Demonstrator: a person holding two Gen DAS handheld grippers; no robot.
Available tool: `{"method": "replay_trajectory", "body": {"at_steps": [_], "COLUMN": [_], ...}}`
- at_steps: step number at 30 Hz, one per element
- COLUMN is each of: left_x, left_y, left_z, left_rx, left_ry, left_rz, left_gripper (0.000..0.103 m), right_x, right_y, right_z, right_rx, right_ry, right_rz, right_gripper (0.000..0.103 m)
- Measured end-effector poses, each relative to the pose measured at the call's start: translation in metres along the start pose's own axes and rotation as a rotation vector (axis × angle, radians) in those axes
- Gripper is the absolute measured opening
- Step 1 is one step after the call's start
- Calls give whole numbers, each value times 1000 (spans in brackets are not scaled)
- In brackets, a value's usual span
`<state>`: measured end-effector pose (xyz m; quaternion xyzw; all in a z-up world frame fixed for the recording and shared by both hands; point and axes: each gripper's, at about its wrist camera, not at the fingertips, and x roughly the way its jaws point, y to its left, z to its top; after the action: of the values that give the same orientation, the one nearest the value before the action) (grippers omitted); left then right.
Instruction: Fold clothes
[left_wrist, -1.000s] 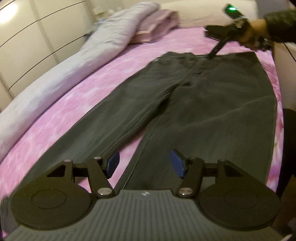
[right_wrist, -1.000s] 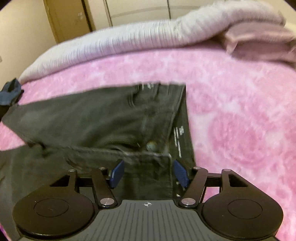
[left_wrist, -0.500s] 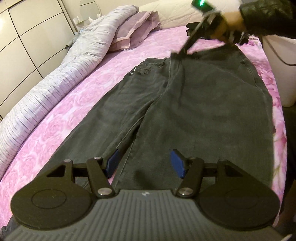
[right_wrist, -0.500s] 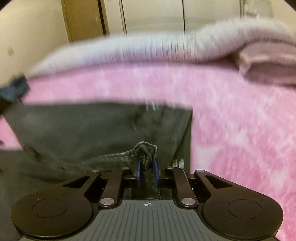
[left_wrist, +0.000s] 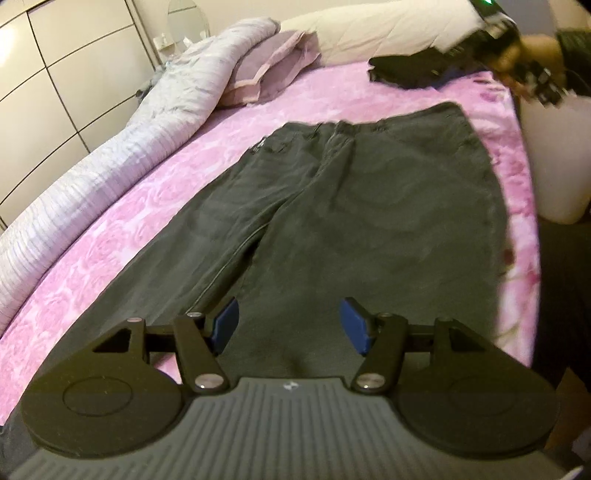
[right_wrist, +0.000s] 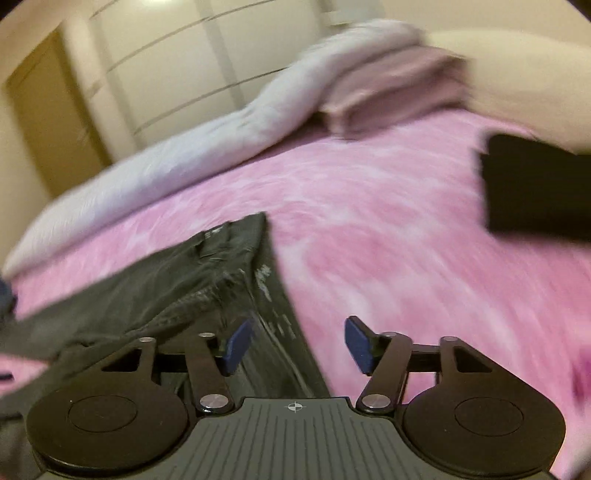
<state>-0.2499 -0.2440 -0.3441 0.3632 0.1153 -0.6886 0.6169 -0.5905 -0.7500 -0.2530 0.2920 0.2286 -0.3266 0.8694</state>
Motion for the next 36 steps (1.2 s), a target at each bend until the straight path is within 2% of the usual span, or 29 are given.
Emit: {"method": "replay_trajectory", "body": {"at_steps": [2, 5, 6, 7, 8, 9, 11, 13, 15, 18, 20, 22, 24, 30, 34, 36], "left_x": [-5, 1, 6, 10, 14, 18, 16, 9, 6, 1, -12, -27, -42, -92, -120, -130], "left_y": [-9, -26, -32, -37, -42, -46, -54, -56, -53, -46, -40, -32, -26, -14, -11, -8], "left_z": [1, 0, 0, -2, -4, -6, -8, -12, -18, -28, -35, -43, -53, -107, -147, -166], "left_rx": [-9, 14, 25, 35, 45, 55, 77, 75, 29, -17, -27, -48, -59, -114, -204, -258], "left_ry": [-11, 15, 32, 47, 63, 78, 84, 70, 74, 95, 89, 88, 94, 168, 219, 257], "left_rz": [-40, -85, -95, -98, -97, -97, -86, -86, -91, -84, -54, -17, 37, 209, 281, 300], "left_gripper": [60, 60, 60, 60, 59, 59, 59, 59, 59, 59, 59, 59, 60, 62, 64, 65], "right_x": [-20, -23, -18, -13, -8, -4, -3, -10, -6, 0, -7, -16, -30, -65, -76, -70], "right_y": [-11, -16, -16, -16, -16, -18, -19, -13, -12, -15, -10, -3, 11, 66, 116, 144], "right_z": [-26, -57, -63, -66, -69, -69, -63, -54, -56, -67, -69, -70, -72, -93, -117, -130], "right_rx": [116, 255, 282, 315, 347, 377, 401, 323, 274, 297, 280, 256, 202, -3, -126, -208], "right_ry": [-16, -2, 4, 8, 7, 4, 12, 15, 36, 65, 49, 29, 0, -49, -45, -9], "right_rz": [17, 70, 85, 98, 112, 124, 94, 66, 47, 18, -17, -65, -119, -86, 6, 60], "right_gripper": [73, 74, 74, 68, 52, 11, 11, 11, 11, 13, 19, 41, 46, 50, 53, 54]}}
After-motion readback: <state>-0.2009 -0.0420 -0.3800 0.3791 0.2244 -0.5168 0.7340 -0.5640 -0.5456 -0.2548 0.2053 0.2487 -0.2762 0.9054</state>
